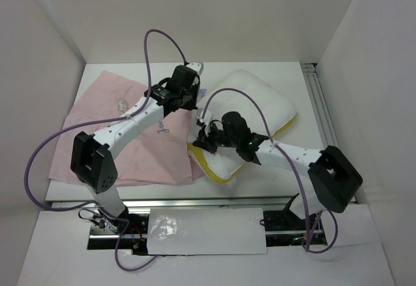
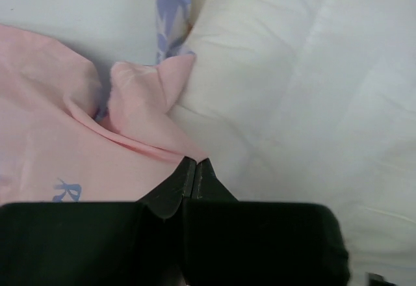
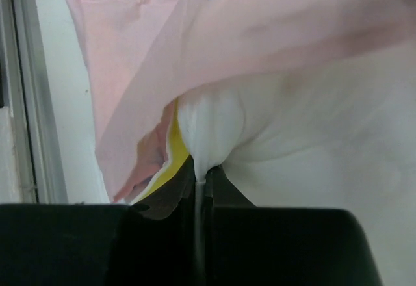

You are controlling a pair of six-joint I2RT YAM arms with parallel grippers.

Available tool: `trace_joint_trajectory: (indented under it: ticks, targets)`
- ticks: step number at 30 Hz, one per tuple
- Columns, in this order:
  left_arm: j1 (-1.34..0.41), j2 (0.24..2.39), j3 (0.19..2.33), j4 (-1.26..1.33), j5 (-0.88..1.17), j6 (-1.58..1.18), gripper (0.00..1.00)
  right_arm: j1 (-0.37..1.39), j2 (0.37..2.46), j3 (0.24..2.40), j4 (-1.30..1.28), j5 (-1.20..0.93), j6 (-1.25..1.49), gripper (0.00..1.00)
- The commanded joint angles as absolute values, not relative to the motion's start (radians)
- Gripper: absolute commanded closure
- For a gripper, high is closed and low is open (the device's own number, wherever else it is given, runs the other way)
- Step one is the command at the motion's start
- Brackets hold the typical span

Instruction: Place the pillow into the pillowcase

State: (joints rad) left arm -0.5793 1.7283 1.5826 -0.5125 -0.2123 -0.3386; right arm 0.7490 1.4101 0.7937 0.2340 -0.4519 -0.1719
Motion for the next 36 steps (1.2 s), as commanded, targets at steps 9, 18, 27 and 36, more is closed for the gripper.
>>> trace_joint_trajectory:
  ticks: [9, 18, 27, 36]
  targets:
    - [-0.615, 1.664, 1.543, -0.445, -0.114, -0.334, 1.0, 0.802, 1.612, 0.746, 1.172, 0.09, 0.115, 0.94]
    - [-0.595, 1.733, 1.591, -0.486, -0.153, -0.364, 0.42, 0.773, 1.672, 0.726, 1.056, 0.067, 0.146, 0.22]
    - [-0.566, 1.551, 1.405, -0.509, -0.279, -0.462, 0.37, 0.73, 1.438, 0.784, 0.311, 0.262, 0.124, 0.0]
    - [-0.566, 1.304, 0.953, -0.419, -0.27, -0.669, 0.41, 0.857, 1.246, 0.746, -0.101, 0.152, 0.0, 0.0]
